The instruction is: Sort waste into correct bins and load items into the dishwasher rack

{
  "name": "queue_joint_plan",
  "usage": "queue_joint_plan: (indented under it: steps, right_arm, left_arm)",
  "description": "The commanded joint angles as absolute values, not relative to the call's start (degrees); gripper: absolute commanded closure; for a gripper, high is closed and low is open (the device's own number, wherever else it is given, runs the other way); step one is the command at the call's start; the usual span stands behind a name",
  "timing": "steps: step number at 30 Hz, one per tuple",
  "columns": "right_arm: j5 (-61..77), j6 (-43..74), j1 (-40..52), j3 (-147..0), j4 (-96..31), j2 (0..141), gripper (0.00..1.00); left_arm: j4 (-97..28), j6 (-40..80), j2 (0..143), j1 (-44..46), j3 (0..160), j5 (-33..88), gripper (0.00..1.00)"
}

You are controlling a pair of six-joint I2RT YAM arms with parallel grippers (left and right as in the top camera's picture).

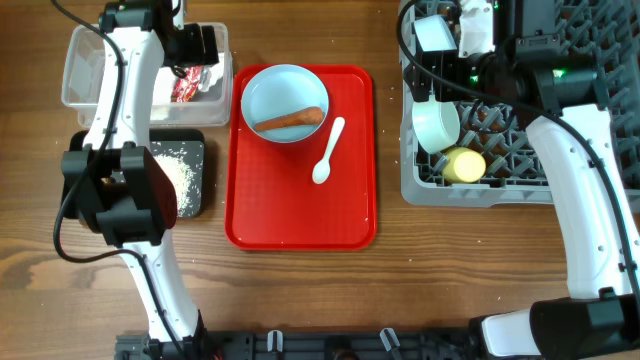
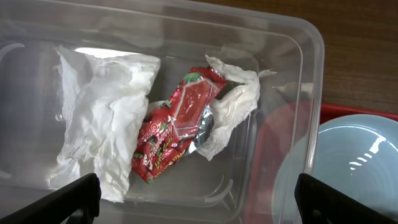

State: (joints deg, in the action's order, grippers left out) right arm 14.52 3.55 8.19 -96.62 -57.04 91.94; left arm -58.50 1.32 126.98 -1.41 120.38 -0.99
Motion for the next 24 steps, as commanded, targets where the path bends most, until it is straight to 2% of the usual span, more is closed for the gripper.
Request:
queue_joint_plan:
  steps: [1, 7, 11, 17, 20, 24]
  right_arm:
    - [14.0, 3.2, 8.2, -97.0, -57.1, 92.7, 0.01]
    - [14.0, 3.2, 8.2, -97.0, -57.3, 92.7, 0.01]
    - [14.0, 3.2, 8.2, -97.0, -57.9, 92.7, 0.00]
    - [14.0, 3.2, 8.2, -97.0, -57.9, 92.7, 0.01]
    - [14.0, 3.2, 8.3, -97.0, -57.9, 92.7, 0.00]
    - [14.0, 3.2, 8.3, -97.0, -58.0, 92.7, 0.01]
  left_arm:
    - [-59.5, -5.9, 124.3, 1.4, 120.4, 2.4, 0.03]
    - [-64.7, -18.6, 122.8, 12.5, 120.2, 4.5, 0.02]
    - [-67.4, -22.6, 123.6, 17.5, 118.5, 4.5, 0.01]
    - [-67.3, -32.7, 124.0, 18.6, 113.2, 8.0, 0.05]
    - [-63.3, -38.8, 125.3, 18.6, 109.4, 8.1, 0.05]
    - [-57.7, -38.8, 127.2, 18.6, 106.0, 8.1, 0.05]
